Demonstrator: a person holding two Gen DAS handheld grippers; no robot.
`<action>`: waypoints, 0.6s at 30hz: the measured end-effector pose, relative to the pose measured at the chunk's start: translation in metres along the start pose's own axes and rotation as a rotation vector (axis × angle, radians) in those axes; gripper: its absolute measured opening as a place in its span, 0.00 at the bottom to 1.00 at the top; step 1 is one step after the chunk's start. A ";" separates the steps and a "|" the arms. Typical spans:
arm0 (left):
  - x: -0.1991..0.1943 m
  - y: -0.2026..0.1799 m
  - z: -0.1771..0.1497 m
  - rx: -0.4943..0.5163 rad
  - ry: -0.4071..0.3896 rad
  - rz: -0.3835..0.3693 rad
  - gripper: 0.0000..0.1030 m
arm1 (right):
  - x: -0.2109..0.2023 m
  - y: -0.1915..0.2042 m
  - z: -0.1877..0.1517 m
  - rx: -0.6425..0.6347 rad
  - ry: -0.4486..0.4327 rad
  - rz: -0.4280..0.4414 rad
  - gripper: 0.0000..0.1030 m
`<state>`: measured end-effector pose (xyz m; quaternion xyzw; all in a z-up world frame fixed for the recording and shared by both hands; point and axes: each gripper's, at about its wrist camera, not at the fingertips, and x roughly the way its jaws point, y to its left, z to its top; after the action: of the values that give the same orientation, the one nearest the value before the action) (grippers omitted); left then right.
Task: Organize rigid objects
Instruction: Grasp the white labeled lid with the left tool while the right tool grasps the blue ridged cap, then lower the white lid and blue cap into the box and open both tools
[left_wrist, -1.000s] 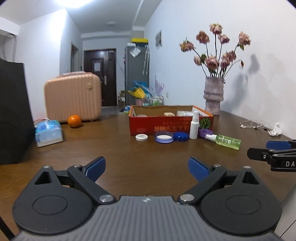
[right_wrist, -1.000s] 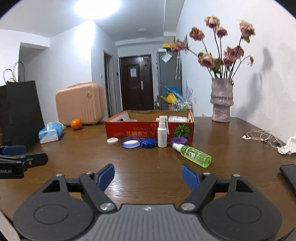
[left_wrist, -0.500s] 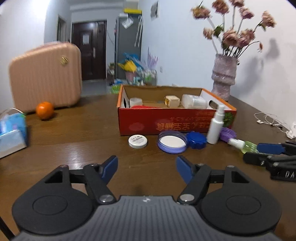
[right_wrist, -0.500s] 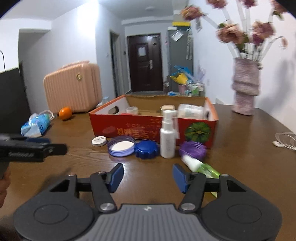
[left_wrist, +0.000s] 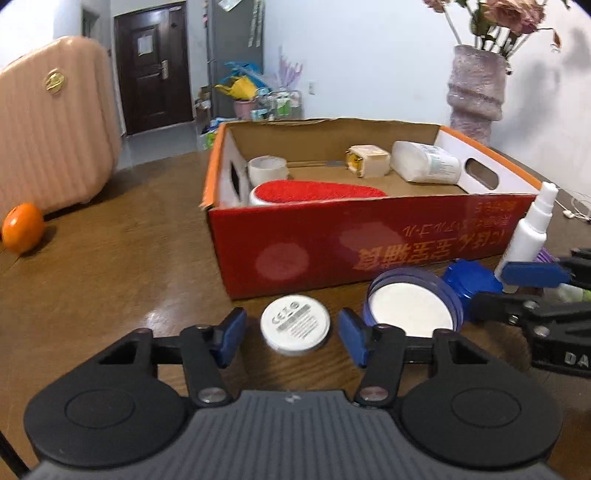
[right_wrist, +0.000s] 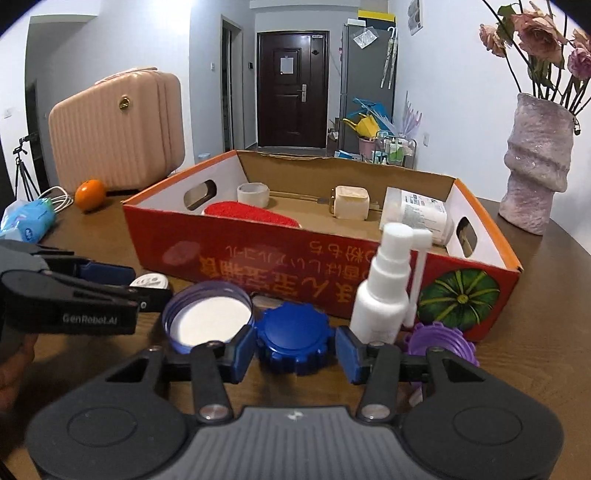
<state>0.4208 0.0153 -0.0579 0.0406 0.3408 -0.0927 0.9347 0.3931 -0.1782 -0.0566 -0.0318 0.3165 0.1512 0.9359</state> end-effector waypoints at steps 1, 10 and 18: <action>0.000 -0.002 0.001 0.005 -0.005 -0.006 0.39 | 0.003 0.000 0.000 0.000 0.005 0.002 0.46; -0.041 -0.007 -0.010 -0.008 -0.040 0.005 0.39 | -0.021 0.009 -0.011 -0.030 -0.003 0.007 0.43; -0.154 -0.025 -0.058 -0.114 -0.150 -0.020 0.39 | -0.114 0.023 -0.055 -0.011 -0.037 0.042 0.43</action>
<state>0.2633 0.0210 -0.0029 -0.0229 0.2752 -0.0851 0.9573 0.2686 -0.1951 -0.0311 -0.0274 0.2988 0.1730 0.9381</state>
